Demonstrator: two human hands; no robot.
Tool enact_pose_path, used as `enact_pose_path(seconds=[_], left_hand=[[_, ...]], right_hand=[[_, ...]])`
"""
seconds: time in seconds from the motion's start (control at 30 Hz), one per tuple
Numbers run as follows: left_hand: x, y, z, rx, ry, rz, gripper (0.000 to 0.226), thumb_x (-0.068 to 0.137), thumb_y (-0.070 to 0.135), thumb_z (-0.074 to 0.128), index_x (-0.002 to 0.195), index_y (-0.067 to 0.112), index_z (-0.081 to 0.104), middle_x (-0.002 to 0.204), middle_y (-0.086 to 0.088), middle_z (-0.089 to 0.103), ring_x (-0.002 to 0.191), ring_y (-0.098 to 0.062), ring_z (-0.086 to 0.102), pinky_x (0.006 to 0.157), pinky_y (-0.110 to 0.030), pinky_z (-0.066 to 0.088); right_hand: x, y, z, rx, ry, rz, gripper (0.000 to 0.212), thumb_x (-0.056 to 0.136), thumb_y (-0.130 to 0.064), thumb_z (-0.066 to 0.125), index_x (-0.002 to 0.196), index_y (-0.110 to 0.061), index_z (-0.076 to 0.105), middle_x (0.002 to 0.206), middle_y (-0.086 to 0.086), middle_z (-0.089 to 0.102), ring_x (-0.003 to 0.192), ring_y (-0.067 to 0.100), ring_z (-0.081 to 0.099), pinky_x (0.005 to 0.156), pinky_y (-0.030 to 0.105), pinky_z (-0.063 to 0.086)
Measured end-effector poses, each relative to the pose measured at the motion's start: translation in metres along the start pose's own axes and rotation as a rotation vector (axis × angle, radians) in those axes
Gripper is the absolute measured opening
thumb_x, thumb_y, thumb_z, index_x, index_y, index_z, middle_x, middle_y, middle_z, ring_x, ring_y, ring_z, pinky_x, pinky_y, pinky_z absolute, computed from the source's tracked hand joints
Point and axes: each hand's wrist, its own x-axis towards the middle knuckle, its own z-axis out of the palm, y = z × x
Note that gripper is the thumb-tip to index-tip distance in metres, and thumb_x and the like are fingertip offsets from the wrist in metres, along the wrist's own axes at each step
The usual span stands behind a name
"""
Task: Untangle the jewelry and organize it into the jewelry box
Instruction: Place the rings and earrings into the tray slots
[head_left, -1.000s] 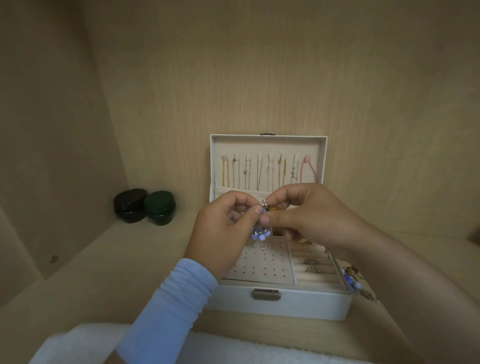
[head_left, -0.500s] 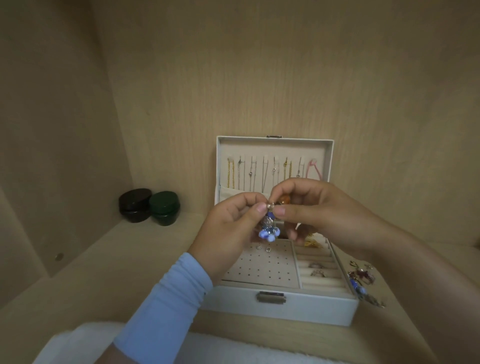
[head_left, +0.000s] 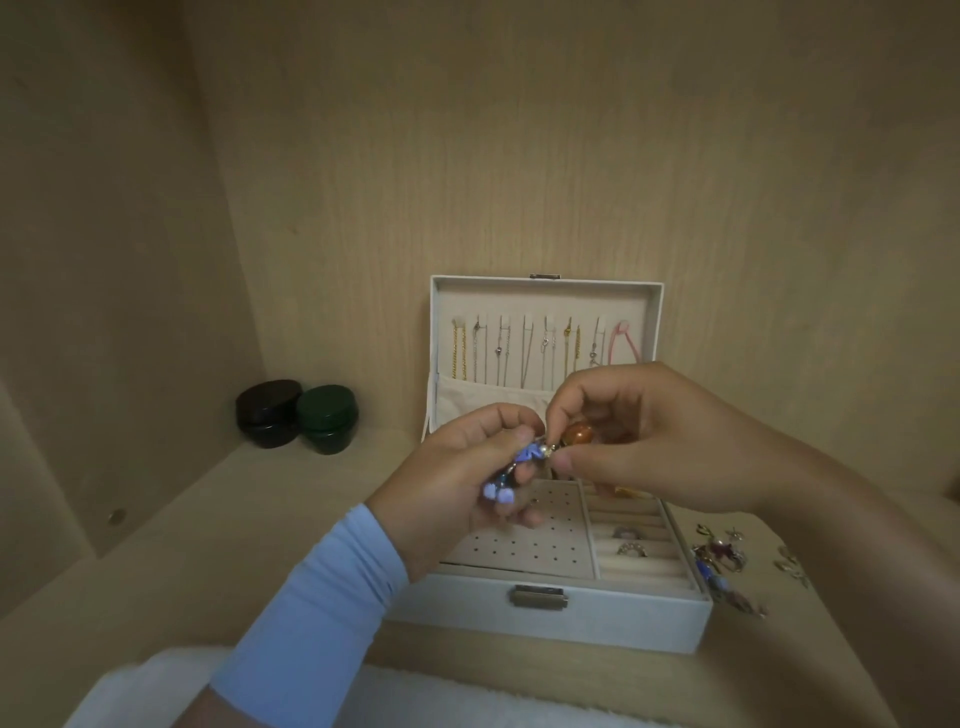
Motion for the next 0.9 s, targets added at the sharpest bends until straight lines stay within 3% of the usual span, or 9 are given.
enact_pose_path(seconds=[0.1, 0.2, 0.33, 0.47, 0.6, 0.7, 0.8, 0.9], left_hand=[[-0.002, 0.002, -0.003, 0.079, 0.014, 0.096, 0.014, 0.090, 0.019, 0.062, 0.102, 0.011, 0.062, 0.081, -0.010, 0.060, 0.062, -0.020, 0.056, 0.065, -0.038, 0.058], [-0.004, 0.000, -0.003, 0.328, 0.069, 0.306, 0.023, 0.084, 0.007, 0.070, 0.106, 0.010, 0.063, 0.102, -0.007, 0.068, 0.081, -0.026, 0.068, 0.077, -0.044, 0.060], [-0.001, -0.002, 0.000, 0.477, 0.294, 0.464, 0.015, 0.080, 0.003, 0.075, 0.092, 0.007, 0.067, 0.084, -0.007, 0.074, 0.076, -0.029, 0.072, 0.073, -0.039, 0.061], [0.000, -0.005, -0.005, 0.767, 0.403, 0.621, 0.009, 0.085, 0.014, 0.072, 0.090, 0.021, 0.071, 0.083, 0.012, 0.073, 0.076, -0.009, 0.070, 0.071, -0.022, 0.058], [0.000, -0.006, -0.003, 0.697, 0.383, 0.584, 0.011, 0.089, 0.010, 0.067, 0.093, 0.021, 0.071, 0.081, 0.007, 0.073, 0.071, -0.010, 0.070, 0.069, -0.028, 0.060], [0.002, -0.007, -0.001, 0.675, 0.393, 0.581, 0.013, 0.089, 0.008, 0.067, 0.089, 0.020, 0.071, 0.079, 0.005, 0.070, 0.069, -0.010, 0.066, 0.065, -0.020, 0.056], [0.001, -0.006, 0.001, 0.625, 0.375, 0.559, 0.013, 0.091, 0.007, 0.063, 0.089, 0.019, 0.069, 0.076, -0.002, 0.067, 0.065, -0.009, 0.064, 0.061, -0.016, 0.053], [0.001, -0.006, 0.003, 0.583, 0.344, 0.531, 0.011, 0.093, 0.008, 0.059, 0.090, 0.016, 0.066, 0.073, -0.003, 0.065, 0.062, -0.011, 0.063, 0.061, -0.017, 0.052]], right_hand=[[0.003, 0.000, 0.006, 0.053, 0.083, 0.026, 0.003, 0.090, -0.005, 0.068, 0.091, -0.006, 0.066, 0.069, 0.003, 0.071, 0.053, 0.009, 0.063, 0.051, 0.026, 0.050], [0.007, 0.001, 0.011, 0.054, 0.220, 0.058, 0.014, 0.091, -0.020, 0.069, 0.087, -0.006, 0.069, 0.065, 0.007, 0.071, 0.047, 0.015, 0.062, 0.046, 0.023, 0.046], [0.010, 0.000, 0.018, 0.125, 0.268, 0.152, 0.018, 0.091, -0.024, 0.069, 0.088, -0.006, 0.073, 0.065, 0.008, 0.071, 0.045, 0.017, 0.058, 0.049, 0.030, 0.044], [0.010, -0.003, 0.017, 0.184, 0.231, 0.190, 0.017, 0.092, -0.023, 0.068, 0.093, -0.008, 0.074, 0.082, 0.013, 0.074, 0.053, 0.020, 0.057, 0.050, 0.030, 0.045], [0.008, -0.001, 0.012, 0.185, 0.218, 0.179, 0.006, 0.090, -0.016, 0.070, 0.094, -0.012, 0.073, 0.084, 0.016, 0.072, 0.055, 0.021, 0.058, 0.049, 0.031, 0.047], [0.007, 0.000, 0.010, 0.065, 0.231, 0.094, 0.007, 0.090, -0.012, 0.069, 0.096, -0.015, 0.072, 0.090, 0.022, 0.067, 0.051, 0.019, 0.058, 0.049, 0.036, 0.048], [0.005, -0.001, 0.005, -0.074, 0.223, 0.026, 0.010, 0.090, -0.018, 0.070, 0.097, -0.025, 0.074, 0.090, 0.002, 0.070, 0.053, 0.017, 0.063, 0.060, 0.032, 0.047], [0.002, -0.005, -0.001, -0.121, 0.197, 0.022, 0.012, 0.092, -0.020, 0.069, 0.098, -0.029, 0.075, 0.084, -0.006, 0.072, 0.053, 0.016, 0.064, 0.053, 0.032, 0.050]])
